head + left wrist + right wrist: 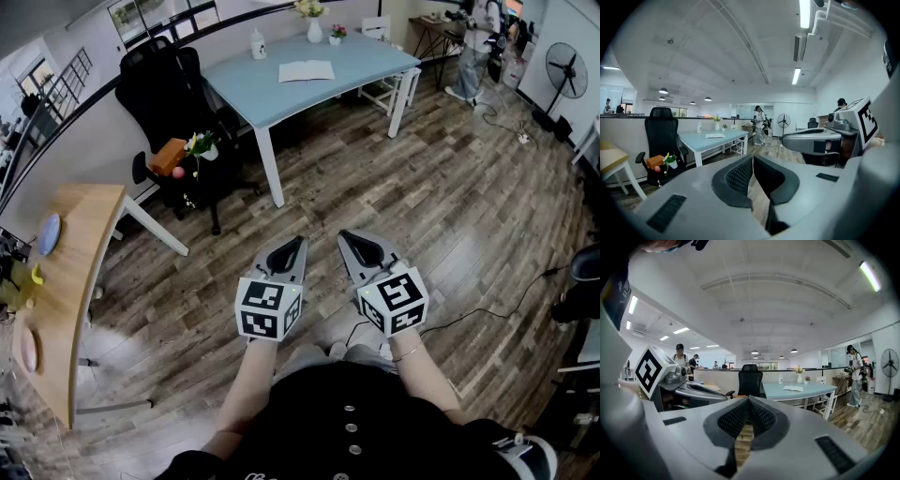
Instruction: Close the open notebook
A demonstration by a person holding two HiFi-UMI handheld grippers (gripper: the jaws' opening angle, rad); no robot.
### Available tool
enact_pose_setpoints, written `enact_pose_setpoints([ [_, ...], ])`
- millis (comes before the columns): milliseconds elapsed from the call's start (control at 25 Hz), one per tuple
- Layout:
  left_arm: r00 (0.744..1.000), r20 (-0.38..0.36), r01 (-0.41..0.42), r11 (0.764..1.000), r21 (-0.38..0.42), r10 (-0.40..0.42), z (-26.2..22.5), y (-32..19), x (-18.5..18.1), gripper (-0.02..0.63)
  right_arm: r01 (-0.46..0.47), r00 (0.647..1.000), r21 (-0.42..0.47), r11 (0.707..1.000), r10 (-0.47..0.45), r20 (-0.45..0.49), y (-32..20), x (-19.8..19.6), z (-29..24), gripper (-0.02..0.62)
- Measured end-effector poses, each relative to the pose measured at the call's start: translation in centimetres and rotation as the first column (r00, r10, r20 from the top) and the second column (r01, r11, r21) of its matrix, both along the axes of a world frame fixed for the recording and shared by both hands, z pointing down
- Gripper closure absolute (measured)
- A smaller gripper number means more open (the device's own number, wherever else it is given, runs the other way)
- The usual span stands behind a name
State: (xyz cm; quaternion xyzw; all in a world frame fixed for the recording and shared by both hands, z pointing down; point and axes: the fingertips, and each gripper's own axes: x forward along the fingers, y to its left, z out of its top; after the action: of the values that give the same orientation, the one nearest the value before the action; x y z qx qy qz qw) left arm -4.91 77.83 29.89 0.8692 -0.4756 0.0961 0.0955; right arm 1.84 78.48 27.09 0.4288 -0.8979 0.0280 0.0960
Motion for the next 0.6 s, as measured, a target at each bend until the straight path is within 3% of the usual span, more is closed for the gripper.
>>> enact_pose_setpoints([
  [320, 1.000, -0.002, 0.003, 0.999, -0.040, -0.003, 1.6, -0.2, 0.3, 0.591, 0.026, 0.999, -0.008, 1.000, -0.027, -0.048, 0.2, -0.8, 1.1, 0.594],
  [600, 1.000, -0.014, -0.018, 1.000, -0.013, 0.018, 1.0, -1.0, 1.7, 0.591, 0.043, 0.999, 0.011, 0.999, -0.043, -0.013, -0.4, 0.0, 0.6, 0.594],
])
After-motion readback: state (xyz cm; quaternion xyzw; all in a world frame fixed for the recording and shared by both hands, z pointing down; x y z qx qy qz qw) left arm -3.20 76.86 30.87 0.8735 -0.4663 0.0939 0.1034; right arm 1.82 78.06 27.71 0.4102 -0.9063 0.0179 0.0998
